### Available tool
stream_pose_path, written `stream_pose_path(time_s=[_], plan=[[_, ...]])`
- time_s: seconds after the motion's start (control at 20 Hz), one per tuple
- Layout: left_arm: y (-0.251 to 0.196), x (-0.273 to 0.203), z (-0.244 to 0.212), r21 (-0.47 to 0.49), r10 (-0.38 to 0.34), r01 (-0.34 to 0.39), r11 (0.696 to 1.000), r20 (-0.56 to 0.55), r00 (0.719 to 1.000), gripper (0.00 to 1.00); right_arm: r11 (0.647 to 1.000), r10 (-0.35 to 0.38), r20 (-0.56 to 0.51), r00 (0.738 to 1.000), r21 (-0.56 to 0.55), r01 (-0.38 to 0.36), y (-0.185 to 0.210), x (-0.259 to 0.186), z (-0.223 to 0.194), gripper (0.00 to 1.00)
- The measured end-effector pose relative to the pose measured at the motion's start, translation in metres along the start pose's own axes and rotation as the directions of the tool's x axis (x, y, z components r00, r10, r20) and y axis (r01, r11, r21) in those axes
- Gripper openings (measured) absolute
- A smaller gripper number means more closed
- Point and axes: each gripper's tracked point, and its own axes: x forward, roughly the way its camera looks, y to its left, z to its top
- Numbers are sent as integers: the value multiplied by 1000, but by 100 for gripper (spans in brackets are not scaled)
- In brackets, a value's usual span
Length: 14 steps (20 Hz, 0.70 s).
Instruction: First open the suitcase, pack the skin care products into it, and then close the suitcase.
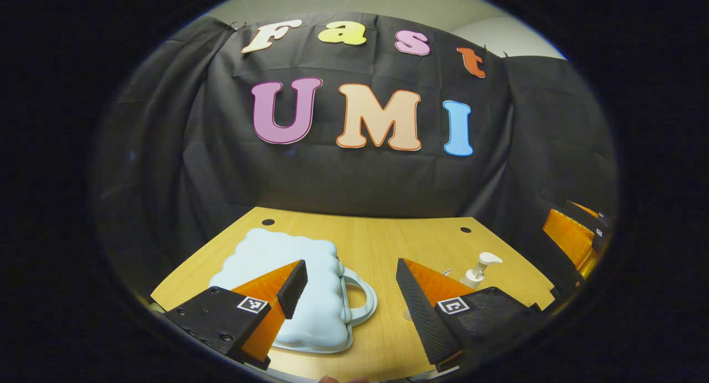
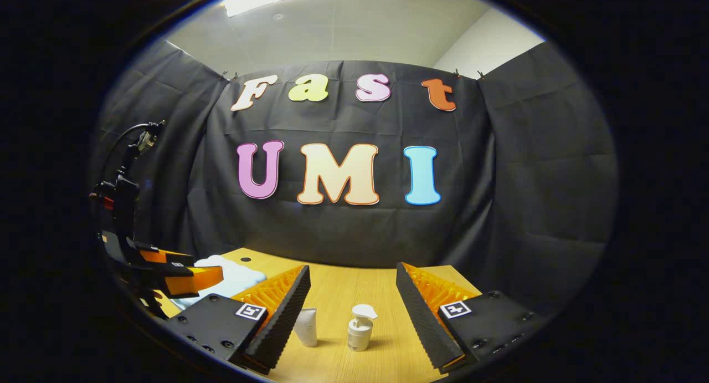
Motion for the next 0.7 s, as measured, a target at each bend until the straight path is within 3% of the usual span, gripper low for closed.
stream_pose_path(time_s=[0.35,0.5,0.7], plan=[[-2,2,-3,-4,-8,8,1000,-34,999,95,1000,8,-22,1000,25,-7,-6,6,-9,98],[-9,7,-6,-12,-53,53,999,-66,996,95,1000,12,-38,999,27,-11,-9,6,-13,98],[-26,47,-7,-31,-96,92,995,-165,982,95,1000,2,-52,999,18,-1,-18,6,-18,98]])
